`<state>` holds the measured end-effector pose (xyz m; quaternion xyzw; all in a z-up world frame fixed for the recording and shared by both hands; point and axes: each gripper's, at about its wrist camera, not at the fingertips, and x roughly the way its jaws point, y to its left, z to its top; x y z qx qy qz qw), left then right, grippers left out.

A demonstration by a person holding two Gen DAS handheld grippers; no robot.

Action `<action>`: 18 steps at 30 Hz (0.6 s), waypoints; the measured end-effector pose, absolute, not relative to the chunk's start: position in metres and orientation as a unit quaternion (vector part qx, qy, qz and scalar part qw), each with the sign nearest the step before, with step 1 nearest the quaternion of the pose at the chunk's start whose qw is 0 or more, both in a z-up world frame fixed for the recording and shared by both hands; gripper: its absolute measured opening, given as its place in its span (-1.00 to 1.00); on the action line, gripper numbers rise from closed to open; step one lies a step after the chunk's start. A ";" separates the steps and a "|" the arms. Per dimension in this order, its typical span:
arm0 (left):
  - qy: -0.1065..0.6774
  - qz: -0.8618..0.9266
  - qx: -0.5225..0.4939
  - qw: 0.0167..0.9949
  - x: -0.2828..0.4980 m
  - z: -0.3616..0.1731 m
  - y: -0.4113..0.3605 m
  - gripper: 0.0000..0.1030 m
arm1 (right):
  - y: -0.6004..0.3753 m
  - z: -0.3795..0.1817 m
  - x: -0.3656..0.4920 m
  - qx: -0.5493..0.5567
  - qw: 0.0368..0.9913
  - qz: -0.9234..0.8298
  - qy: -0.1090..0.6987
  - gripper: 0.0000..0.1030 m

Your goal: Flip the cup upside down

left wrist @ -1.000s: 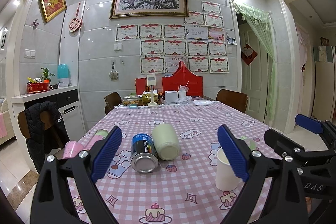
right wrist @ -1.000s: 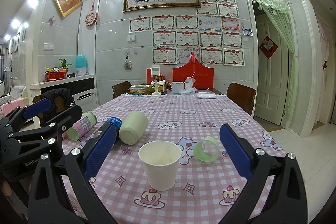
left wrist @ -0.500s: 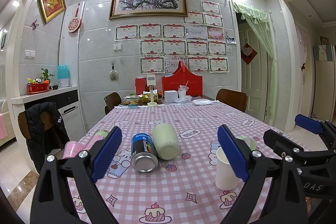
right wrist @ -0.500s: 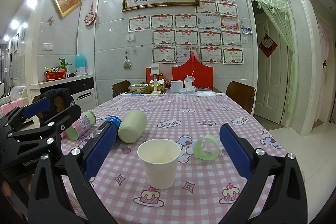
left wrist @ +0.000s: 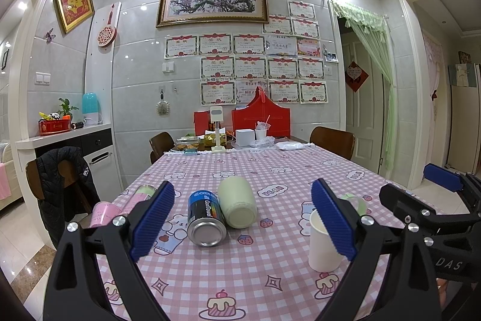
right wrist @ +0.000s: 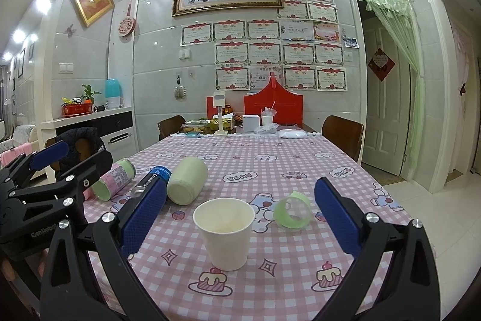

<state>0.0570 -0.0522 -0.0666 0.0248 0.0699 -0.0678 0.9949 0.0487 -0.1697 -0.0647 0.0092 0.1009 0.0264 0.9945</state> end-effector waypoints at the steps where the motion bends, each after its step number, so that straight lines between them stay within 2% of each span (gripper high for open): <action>1: 0.070 -0.067 0.025 0.995 0.057 -0.066 -0.052 0.77 | -0.170 -0.065 0.048 0.009 0.995 0.025 0.101 0.85; 18: 0.070 -0.056 0.036 0.995 0.058 -0.073 -0.049 0.77 | -0.174 -0.065 0.046 0.013 0.994 0.019 0.104 0.85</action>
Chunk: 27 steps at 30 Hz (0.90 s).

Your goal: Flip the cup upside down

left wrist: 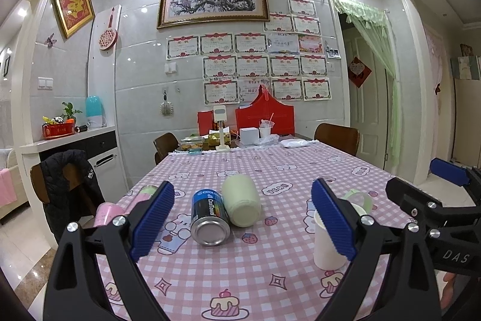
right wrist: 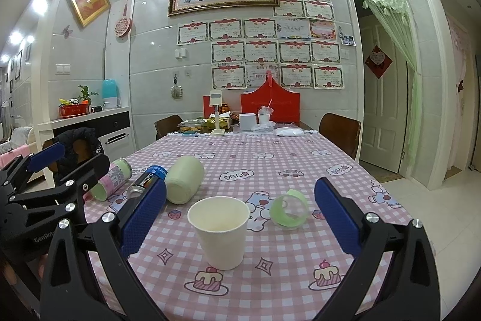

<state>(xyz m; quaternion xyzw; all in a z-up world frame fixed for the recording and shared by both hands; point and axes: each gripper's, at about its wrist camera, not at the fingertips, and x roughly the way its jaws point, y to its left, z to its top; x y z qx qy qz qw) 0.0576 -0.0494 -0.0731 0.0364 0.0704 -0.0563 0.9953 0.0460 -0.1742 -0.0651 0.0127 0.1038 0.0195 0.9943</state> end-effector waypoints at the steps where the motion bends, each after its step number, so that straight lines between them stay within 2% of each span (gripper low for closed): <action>1: 0.071 -0.056 0.036 0.995 0.058 -0.073 -0.049 0.77 | -0.175 -0.065 0.047 0.013 0.994 0.019 0.104 0.85; 27: 0.128 -0.053 0.045 0.989 0.089 -0.100 -0.072 0.77 | -0.207 -0.079 0.058 0.021 0.990 -0.045 0.130 0.85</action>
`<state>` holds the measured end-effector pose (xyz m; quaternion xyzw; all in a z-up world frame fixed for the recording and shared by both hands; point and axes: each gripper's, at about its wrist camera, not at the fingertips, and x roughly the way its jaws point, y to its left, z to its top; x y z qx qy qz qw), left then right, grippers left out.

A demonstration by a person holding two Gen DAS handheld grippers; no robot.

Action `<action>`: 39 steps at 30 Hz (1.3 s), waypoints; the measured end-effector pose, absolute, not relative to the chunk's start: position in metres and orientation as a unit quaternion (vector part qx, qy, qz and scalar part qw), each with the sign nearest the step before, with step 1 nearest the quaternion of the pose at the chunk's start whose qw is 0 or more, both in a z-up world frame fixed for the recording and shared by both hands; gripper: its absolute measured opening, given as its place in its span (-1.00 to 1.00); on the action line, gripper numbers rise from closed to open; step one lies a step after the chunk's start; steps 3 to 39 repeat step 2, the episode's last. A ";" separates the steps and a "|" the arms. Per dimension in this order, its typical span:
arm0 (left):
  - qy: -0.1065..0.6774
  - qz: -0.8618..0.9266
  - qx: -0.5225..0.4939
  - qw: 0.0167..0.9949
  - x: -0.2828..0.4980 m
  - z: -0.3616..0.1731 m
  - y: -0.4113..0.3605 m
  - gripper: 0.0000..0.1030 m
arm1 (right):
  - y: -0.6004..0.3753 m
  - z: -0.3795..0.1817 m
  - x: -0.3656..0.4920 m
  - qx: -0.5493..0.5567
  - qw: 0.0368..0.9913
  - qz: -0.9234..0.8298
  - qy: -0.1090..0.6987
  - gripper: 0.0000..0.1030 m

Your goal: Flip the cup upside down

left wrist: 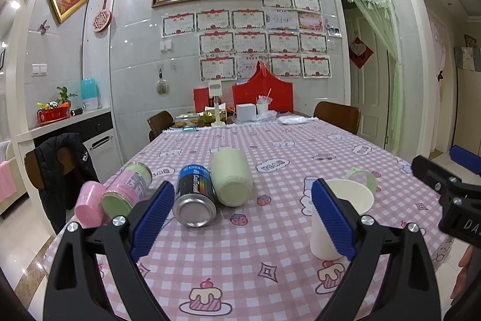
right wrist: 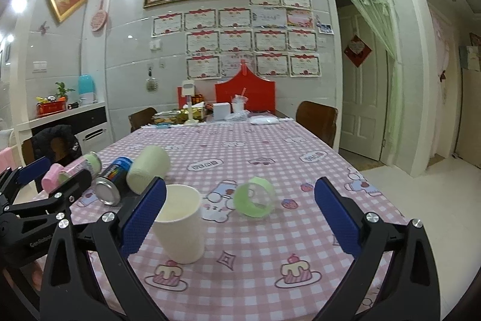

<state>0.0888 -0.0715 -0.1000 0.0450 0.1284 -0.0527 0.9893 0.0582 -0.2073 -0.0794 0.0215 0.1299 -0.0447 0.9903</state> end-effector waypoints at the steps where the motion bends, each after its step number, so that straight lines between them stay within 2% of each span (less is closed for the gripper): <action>1: 0.131 -0.051 0.046 0.989 0.091 -0.102 -0.072 0.77 | -0.209 -0.081 0.059 0.020 0.990 -0.049 0.131 0.85; 39: 0.134 -0.049 0.048 0.989 0.093 -0.103 -0.073 0.77 | -0.210 -0.082 0.059 0.018 0.989 -0.056 0.134 0.85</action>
